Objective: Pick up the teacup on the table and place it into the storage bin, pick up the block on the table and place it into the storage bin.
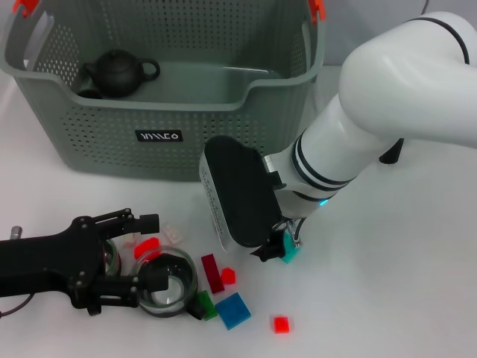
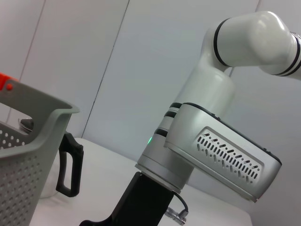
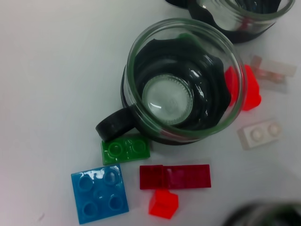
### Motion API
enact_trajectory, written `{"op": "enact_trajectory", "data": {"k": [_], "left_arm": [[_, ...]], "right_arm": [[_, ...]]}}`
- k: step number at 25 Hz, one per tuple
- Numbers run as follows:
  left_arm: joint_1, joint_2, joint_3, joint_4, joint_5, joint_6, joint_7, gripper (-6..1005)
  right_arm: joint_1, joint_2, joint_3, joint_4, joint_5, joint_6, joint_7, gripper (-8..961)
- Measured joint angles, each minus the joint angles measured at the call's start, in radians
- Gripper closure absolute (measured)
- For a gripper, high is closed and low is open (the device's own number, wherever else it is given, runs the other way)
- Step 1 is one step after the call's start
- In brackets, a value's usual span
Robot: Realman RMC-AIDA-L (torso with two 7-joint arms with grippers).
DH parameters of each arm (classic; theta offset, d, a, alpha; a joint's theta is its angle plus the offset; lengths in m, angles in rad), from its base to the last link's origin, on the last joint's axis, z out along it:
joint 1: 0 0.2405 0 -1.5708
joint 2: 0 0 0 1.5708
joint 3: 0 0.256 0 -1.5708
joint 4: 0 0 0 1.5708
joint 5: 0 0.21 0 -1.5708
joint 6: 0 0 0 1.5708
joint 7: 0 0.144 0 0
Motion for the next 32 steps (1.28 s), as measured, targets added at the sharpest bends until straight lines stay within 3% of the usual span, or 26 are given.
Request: {"op": "enact_trajectory", "data": {"k": [7,14,24,32], "left_arm": [[0.000,0.000,0.000,0.000,0.000,-0.004,0.001,50],[0.002,0.004,0.000,0.000,0.000,0.000,0.000,49],[0.029,0.019,0.000,-0.007,0.000,0.013,0.007,50],[0.020,0.019,0.008,-0.009,0.000,0.014,0.006,49]], "right_arm": [[-0.004,-0.004,0.017,-0.015,-0.001,-0.013,0.021,869],[-0.070,-0.014,0.106,-0.159,-0.013,-0.137,0.027,890],[-0.202,-0.017,0.376,-0.454,-0.010,-0.420,0.052,892],[-0.195,-0.019,0.593,-0.620,0.128,-0.566,0.056,893]]}}
